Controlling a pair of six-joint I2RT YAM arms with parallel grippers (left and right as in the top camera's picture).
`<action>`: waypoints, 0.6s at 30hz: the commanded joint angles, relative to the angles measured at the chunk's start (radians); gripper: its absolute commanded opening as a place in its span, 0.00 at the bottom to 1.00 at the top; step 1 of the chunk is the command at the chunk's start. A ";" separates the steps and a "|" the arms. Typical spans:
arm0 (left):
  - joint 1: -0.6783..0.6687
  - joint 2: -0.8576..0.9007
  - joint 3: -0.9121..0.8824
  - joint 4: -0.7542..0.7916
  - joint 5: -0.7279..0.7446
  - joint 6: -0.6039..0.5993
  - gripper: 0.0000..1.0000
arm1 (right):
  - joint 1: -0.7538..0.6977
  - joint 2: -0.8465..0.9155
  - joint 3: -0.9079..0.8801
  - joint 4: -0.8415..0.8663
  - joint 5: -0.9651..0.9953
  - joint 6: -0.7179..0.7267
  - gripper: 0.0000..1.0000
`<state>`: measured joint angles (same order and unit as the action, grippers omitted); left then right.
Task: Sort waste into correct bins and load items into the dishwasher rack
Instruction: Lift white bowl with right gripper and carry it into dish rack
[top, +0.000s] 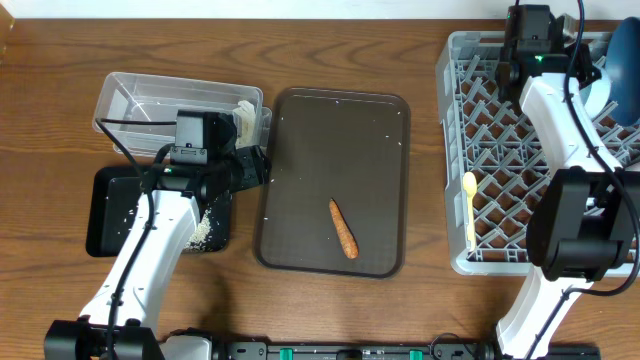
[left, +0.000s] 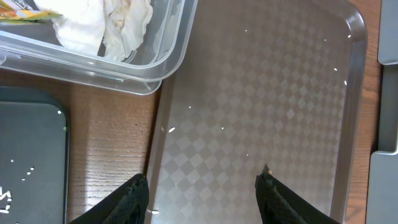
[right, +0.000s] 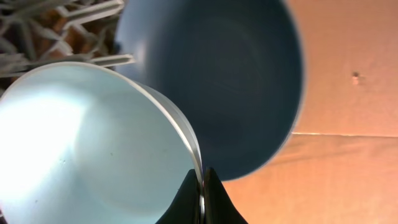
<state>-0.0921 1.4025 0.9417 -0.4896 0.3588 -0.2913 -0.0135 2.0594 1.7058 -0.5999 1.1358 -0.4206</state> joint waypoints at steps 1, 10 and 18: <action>0.004 -0.005 0.010 0.000 -0.013 0.006 0.58 | 0.023 0.008 -0.017 -0.009 -0.042 0.058 0.01; 0.004 -0.005 0.010 0.000 -0.013 0.006 0.58 | 0.052 0.008 -0.077 -0.006 -0.066 0.063 0.01; 0.004 -0.005 0.010 0.000 -0.013 0.006 0.58 | 0.110 0.008 -0.084 -0.039 -0.109 0.137 0.02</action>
<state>-0.0921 1.4025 0.9417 -0.4896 0.3588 -0.2913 0.0654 2.0575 1.6505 -0.6300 1.1526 -0.3481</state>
